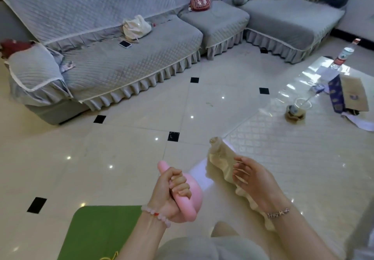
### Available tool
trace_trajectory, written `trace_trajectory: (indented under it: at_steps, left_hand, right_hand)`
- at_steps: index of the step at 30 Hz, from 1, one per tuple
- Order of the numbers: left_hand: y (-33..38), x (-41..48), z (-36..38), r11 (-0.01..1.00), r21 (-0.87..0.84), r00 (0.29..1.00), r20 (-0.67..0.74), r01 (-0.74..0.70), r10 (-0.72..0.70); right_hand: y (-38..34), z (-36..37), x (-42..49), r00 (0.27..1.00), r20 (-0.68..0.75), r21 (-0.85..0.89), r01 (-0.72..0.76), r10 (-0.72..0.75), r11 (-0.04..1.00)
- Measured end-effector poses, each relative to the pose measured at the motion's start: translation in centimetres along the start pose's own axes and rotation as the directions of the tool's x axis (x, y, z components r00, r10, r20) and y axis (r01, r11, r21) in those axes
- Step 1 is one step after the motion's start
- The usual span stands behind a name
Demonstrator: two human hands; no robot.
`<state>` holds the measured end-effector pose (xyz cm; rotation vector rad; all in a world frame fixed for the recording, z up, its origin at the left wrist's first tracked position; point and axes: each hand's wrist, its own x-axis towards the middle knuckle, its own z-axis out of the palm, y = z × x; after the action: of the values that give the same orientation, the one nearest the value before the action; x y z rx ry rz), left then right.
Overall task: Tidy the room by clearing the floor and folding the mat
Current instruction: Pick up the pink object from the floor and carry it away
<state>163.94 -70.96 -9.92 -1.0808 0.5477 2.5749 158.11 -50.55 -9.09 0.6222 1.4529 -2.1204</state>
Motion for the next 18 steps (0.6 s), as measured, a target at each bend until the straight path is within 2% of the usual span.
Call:
trace_trajectory:
  at_steps: [11,18]
  left_hand:
    - [12.4,14.3,9.9,0.998,-0.003,0.988,-0.137,-0.068,0.067]
    - [19.8,22.3,17.5,0.998,0.02,0.989,-0.13,-0.066,0.068]
  right_hand:
    - [-12.3,5.6,19.3,0.996,0.035,-0.028,-0.077,0.078,0.997]
    - [-20.8,9.8,29.9,0.994,0.065,-0.119,-0.085,0.093,0.989]
